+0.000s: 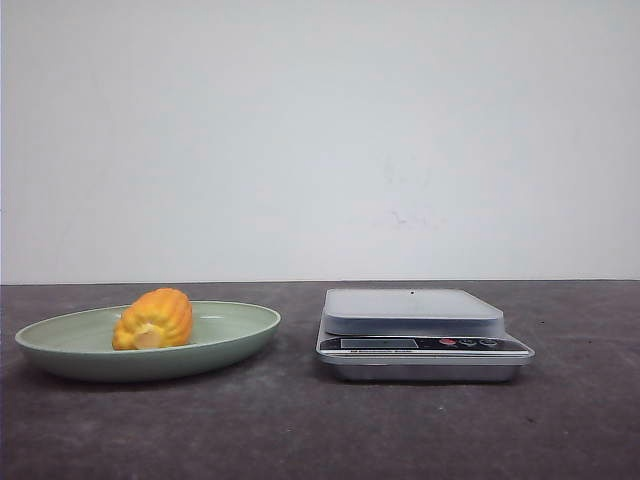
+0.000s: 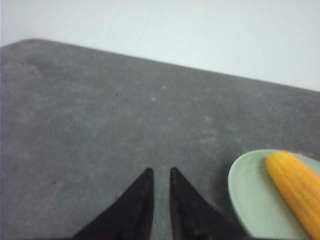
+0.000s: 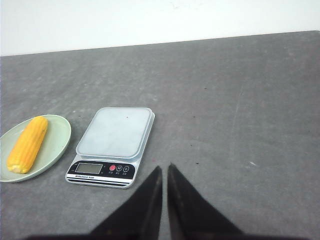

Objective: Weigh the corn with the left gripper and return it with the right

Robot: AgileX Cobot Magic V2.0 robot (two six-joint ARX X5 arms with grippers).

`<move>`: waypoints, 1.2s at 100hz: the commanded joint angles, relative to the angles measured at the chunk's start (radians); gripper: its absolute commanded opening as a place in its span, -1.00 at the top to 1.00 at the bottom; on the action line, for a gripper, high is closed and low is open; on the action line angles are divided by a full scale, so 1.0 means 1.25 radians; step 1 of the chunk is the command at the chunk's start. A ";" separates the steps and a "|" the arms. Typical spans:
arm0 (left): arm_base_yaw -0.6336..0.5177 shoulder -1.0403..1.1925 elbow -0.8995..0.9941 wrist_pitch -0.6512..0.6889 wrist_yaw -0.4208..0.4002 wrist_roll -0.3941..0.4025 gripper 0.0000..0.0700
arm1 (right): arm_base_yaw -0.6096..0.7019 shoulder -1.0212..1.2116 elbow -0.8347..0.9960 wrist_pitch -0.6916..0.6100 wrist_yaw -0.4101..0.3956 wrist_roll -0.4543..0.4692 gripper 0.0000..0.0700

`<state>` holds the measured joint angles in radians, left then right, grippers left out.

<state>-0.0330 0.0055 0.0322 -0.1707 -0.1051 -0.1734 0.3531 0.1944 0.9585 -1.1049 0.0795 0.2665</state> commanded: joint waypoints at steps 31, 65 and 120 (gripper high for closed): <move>0.002 -0.002 -0.015 -0.010 0.012 0.027 0.95 | 0.003 0.002 0.008 0.010 0.000 -0.004 0.97; 0.002 -0.002 -0.015 -0.011 0.011 0.027 0.95 | 0.003 0.002 0.008 0.010 0.000 -0.004 0.97; 0.002 -0.002 -0.015 -0.011 0.011 0.027 0.95 | -0.001 0.002 0.008 0.027 0.014 -0.059 0.97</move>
<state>-0.0326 0.0051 0.0319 -0.1787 -0.0975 -0.1482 0.3531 0.1944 0.9585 -1.1019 0.0826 0.2543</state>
